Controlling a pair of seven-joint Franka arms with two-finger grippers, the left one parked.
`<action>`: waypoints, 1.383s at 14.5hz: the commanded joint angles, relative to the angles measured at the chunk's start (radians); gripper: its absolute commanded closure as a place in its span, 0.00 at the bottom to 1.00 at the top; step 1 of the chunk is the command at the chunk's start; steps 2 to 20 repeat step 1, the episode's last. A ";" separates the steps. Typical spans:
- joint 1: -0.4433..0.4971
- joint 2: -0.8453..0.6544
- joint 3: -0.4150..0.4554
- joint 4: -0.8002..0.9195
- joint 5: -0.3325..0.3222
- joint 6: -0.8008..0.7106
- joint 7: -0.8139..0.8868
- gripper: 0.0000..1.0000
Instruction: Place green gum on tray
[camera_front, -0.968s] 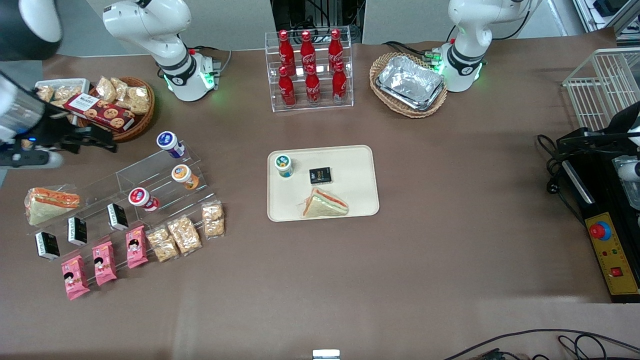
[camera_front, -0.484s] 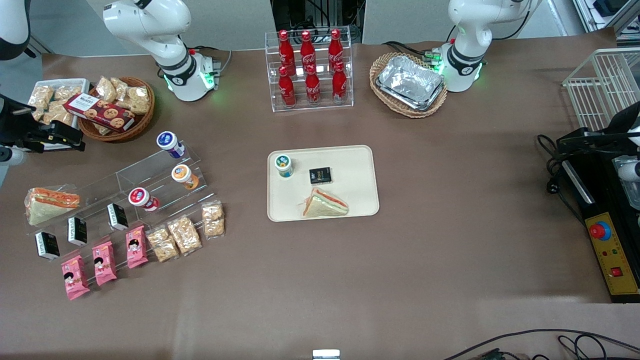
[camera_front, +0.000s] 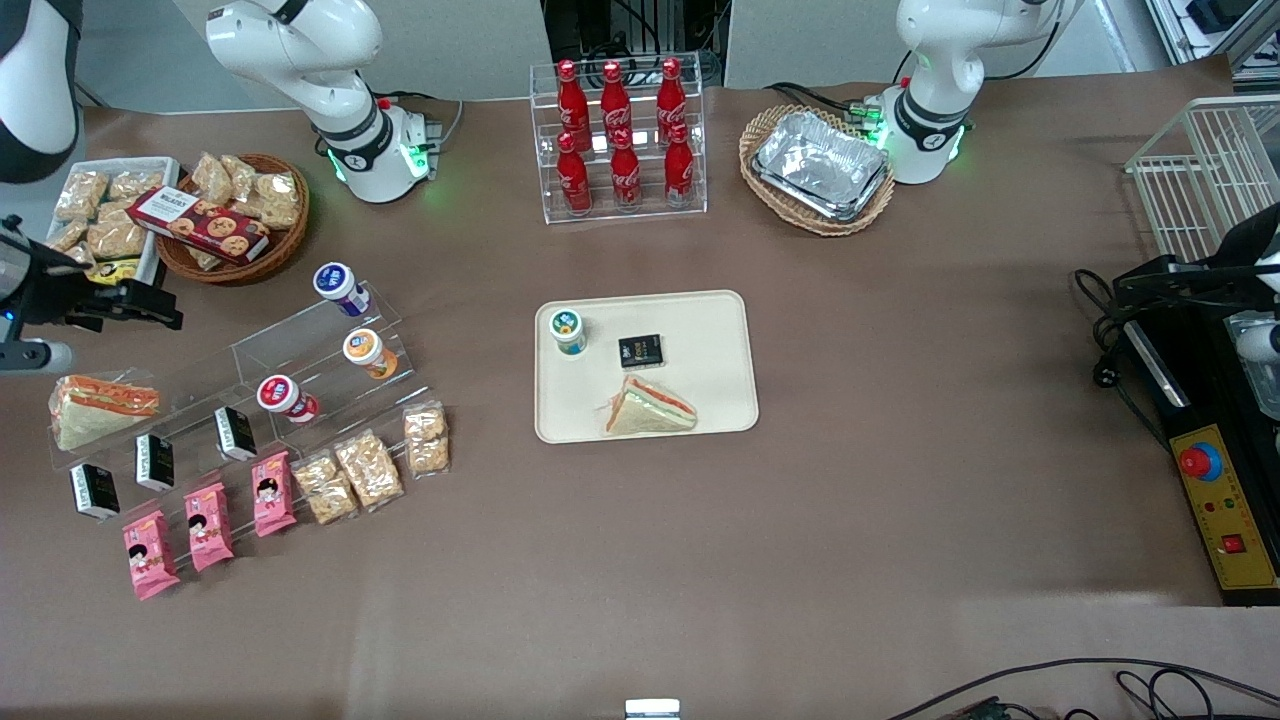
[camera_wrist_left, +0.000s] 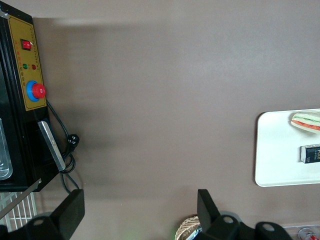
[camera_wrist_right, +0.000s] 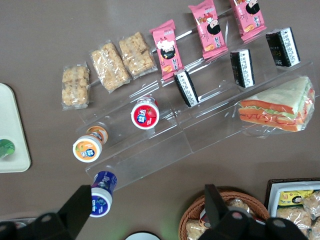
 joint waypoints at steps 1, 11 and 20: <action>-0.008 0.038 0.005 0.042 0.023 -0.022 -0.001 0.00; -0.008 0.038 0.005 0.042 0.023 -0.022 -0.001 0.00; -0.008 0.038 0.005 0.042 0.023 -0.022 -0.001 0.00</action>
